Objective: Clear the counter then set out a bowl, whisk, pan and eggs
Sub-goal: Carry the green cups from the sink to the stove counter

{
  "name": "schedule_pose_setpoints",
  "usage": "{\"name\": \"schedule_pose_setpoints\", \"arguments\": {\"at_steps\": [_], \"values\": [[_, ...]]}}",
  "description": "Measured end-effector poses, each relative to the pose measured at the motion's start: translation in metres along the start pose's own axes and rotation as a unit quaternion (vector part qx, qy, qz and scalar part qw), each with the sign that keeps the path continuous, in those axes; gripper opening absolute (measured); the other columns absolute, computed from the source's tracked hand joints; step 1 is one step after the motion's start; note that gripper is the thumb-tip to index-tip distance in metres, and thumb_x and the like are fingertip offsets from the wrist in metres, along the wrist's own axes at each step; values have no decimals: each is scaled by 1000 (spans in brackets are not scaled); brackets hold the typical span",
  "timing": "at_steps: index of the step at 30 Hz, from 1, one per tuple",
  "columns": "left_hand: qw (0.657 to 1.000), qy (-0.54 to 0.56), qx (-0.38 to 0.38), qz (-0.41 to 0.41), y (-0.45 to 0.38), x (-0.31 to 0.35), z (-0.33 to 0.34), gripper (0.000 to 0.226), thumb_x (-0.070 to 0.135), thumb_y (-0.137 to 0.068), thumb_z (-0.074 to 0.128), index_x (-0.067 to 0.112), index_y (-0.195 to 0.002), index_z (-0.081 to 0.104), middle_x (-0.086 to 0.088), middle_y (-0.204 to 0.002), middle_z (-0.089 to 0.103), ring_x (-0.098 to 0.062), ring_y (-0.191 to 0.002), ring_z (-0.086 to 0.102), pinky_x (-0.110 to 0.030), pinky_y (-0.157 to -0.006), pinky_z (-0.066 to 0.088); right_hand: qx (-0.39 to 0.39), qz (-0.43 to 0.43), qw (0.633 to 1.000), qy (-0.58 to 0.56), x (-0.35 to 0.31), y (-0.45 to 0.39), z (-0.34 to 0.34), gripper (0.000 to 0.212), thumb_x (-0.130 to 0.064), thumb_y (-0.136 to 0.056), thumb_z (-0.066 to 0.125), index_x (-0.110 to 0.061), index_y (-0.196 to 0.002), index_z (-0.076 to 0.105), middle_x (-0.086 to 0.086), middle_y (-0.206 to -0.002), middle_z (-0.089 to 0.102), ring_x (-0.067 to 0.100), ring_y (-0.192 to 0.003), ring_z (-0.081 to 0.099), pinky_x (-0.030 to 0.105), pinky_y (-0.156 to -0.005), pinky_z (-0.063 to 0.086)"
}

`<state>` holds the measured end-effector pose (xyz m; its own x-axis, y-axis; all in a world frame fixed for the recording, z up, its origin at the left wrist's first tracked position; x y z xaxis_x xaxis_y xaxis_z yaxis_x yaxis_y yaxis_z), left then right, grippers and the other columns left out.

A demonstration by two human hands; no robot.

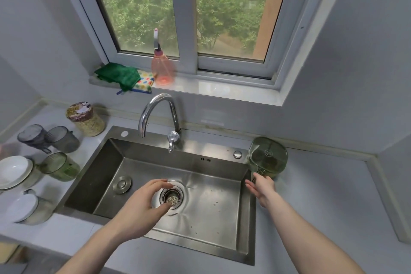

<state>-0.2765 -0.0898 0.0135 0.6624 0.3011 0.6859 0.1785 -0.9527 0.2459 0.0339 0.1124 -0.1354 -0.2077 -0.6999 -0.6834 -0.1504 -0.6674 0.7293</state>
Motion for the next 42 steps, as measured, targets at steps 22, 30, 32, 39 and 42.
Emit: {"name": "schedule_pose_setpoints", "arguments": {"at_steps": [22,30,32,39,42], "values": [[1000,2,7,-27,24,-23,-12,37,31,-91,68,42,-126,58,45,-122,43,16,-114,47,-8,-91,37,-111,-91,960,242,49,74,22,15,-12,-94,61,3,-92,64,13,-89,68,24,-68,66,47,-83,62],[993,6,48,-106,62,-92,-56,42,31,-91,66,38,-132,58,28,-136,49,6,-97,57,-18,-99,40,-235,-132,894,357,82,147,101,15,-11,-93,63,3,-95,68,16,-89,72,33,-75,74,35,-73,62],[990,5,70,-123,72,-113,-70,41,32,-91,66,38,-131,58,26,-136,51,7,-114,52,-18,-98,38,-259,-134,879,378,89,158,118,14,-16,-90,65,-3,-92,69,17,-90,74,30,-76,76,40,-78,64],[975,14,135,-174,104,-184,-125,41,32,-91,68,38,-130,60,21,-136,53,-3,-127,49,-28,-106,41,-328,-133,835,422,114,196,182,22,-29,-85,68,-8,-85,61,-4,-71,56,13,-58,66,35,-74,54],[970,30,150,-187,107,-213,-145,38,30,-91,68,37,-128,60,16,-134,56,-8,-126,52,-31,-103,44,-326,-139,833,425,124,207,206,23,-23,-89,67,-1,-94,65,2,-78,59,15,-66,72,37,-79,60]]}}
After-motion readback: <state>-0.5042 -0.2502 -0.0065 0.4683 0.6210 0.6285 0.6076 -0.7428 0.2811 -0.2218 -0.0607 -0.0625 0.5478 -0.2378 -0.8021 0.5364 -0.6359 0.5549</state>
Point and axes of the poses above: each hand's wrist, its own y-axis away from the middle knuckle, its own z-axis out of the palm, x = y × z, the point moved 4 cm from there along -y, towards the middle knuckle
